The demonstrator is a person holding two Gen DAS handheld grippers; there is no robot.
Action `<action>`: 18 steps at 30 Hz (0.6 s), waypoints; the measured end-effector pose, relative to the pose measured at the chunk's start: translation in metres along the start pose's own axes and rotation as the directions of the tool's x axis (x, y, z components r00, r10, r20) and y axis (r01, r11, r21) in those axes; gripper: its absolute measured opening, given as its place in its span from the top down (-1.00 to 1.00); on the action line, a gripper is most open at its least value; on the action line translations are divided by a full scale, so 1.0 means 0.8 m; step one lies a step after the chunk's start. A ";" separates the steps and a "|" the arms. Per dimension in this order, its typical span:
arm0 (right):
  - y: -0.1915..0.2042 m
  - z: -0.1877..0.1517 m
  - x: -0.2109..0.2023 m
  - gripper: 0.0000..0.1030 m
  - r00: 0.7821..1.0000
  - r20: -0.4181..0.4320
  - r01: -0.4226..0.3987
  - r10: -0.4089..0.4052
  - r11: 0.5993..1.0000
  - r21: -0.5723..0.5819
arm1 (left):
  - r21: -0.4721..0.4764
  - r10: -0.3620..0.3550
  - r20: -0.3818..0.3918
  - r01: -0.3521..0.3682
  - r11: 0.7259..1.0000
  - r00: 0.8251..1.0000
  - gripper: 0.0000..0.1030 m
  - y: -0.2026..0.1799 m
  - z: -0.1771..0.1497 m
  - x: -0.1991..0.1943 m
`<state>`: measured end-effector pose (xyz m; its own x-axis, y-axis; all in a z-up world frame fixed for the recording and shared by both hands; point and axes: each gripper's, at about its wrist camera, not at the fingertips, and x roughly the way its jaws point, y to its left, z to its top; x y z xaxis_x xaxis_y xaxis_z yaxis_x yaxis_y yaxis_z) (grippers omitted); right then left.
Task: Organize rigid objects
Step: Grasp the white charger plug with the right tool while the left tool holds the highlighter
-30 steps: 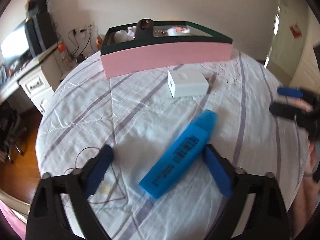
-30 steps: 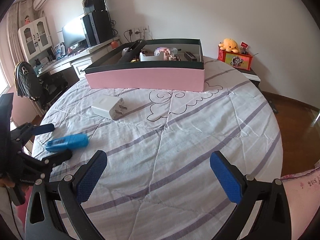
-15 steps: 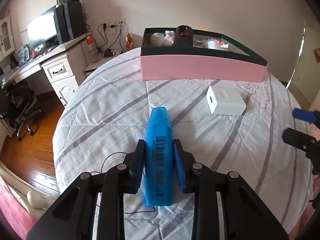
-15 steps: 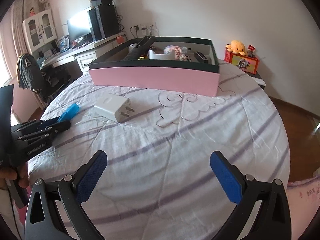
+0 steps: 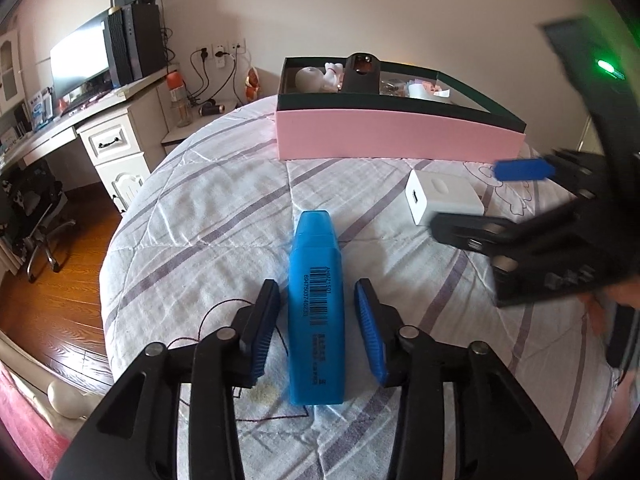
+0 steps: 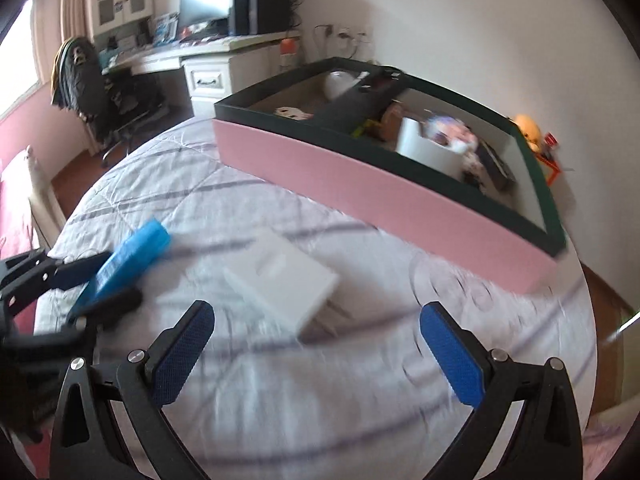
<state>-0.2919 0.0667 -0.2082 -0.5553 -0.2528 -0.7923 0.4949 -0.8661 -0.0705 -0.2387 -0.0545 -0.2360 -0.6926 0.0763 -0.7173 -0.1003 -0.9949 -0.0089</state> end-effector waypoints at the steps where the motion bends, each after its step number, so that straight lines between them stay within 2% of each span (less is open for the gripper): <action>1: 0.001 0.004 0.008 -1.00 1.000 -0.014 -0.003 0.003 1.000 -0.006 | 0.004 0.004 0.000 -0.004 1.000 1.000 0.17 -0.001 0.000 0.000; 5: -0.004 0.010 0.024 -0.98 0.998 -0.037 -0.041 0.042 0.999 0.016 | 0.007 0.001 0.002 -0.001 1.000 1.000 0.12 -0.002 0.000 0.001; 8: -0.006 0.009 0.028 -0.57 0.996 -0.030 -0.083 0.084 0.996 0.038 | 0.007 -0.010 0.002 0.010 1.000 1.000 0.02 -0.003 0.000 0.001; 10: -0.006 0.008 0.026 -0.46 0.996 -0.025 -0.085 0.085 0.996 0.035 | 0.011 -0.014 0.001 0.014 1.000 1.000 -0.16 -0.004 0.000 0.001; 11: -0.006 0.007 0.024 -0.27 0.996 -0.024 -0.091 0.092 0.995 0.030 | 0.014 -0.020 -0.001 0.020 1.000 1.000 -0.24 -0.005 -0.001 0.001; 13: -0.006 0.002 0.019 -0.25 0.995 -0.029 -0.098 0.099 0.995 0.020 | 0.019 -0.014 -0.011 0.014 1.000 1.000 -0.60 -0.007 -0.001 0.003; 18: -0.018 -0.024 0.000 -0.25 0.996 -0.022 -0.086 0.087 0.995 0.045 | 0.003 -0.027 -0.021 0.027 1.000 0.999 -0.62 -0.004 -0.002 0.004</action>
<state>-0.2865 0.0876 -0.2191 -0.4947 -0.3178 -0.8088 0.5102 -0.8597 0.0258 -0.2394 -0.0508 -0.2392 -0.6742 0.1020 -0.7315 -0.1217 -0.9922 -0.0262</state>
